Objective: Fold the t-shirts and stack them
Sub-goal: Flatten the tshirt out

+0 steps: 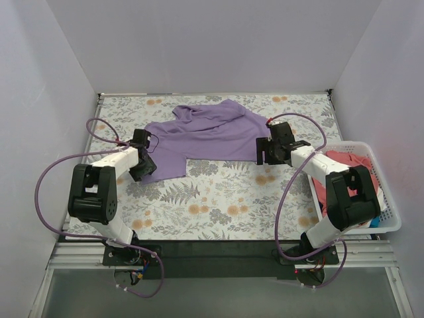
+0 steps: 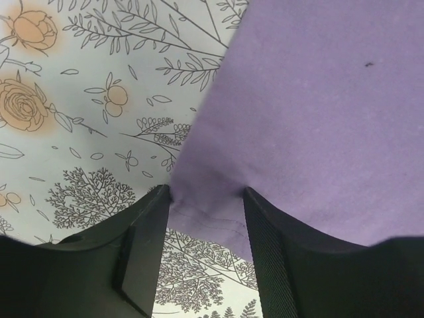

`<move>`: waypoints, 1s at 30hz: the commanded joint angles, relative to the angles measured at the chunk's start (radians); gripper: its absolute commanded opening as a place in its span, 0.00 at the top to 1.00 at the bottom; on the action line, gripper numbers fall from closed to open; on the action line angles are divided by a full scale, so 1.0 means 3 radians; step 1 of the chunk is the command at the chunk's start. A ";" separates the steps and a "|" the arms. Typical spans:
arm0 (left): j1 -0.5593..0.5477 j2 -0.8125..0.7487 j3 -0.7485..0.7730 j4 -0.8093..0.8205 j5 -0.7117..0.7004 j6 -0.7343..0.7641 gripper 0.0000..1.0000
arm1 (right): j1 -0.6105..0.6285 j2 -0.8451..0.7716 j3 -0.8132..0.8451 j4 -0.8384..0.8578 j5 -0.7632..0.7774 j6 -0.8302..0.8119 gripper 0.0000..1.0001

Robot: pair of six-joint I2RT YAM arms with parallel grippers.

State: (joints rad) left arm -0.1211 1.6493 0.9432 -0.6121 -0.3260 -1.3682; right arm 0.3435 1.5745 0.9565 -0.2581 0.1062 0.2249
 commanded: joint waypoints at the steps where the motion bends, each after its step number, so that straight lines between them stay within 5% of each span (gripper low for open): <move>1: 0.0000 0.0127 -0.0204 0.0010 -0.0008 0.0005 0.53 | 0.0016 -0.0161 -0.0039 0.0103 0.0080 -0.0018 0.19; 8: 0.0000 -0.0006 -0.0337 0.0010 -0.0068 -0.0011 1.00 | 0.0021 -0.0156 -0.0054 0.0103 0.0234 -0.0013 0.19; 21: 0.0010 -0.1140 -0.0444 0.0015 -0.0723 0.0020 1.00 | -0.0204 0.0099 0.0094 0.0042 0.0500 0.0237 0.29; 30: 0.0015 -0.1294 -0.0587 0.0128 -0.0785 0.0056 1.00 | -0.0199 0.0284 0.0150 -0.0111 0.0438 0.0365 0.30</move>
State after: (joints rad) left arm -0.1215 1.3003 0.7742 -0.5922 -0.4995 -1.3655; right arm 0.2810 1.6543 0.9684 -0.2794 0.2325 0.3096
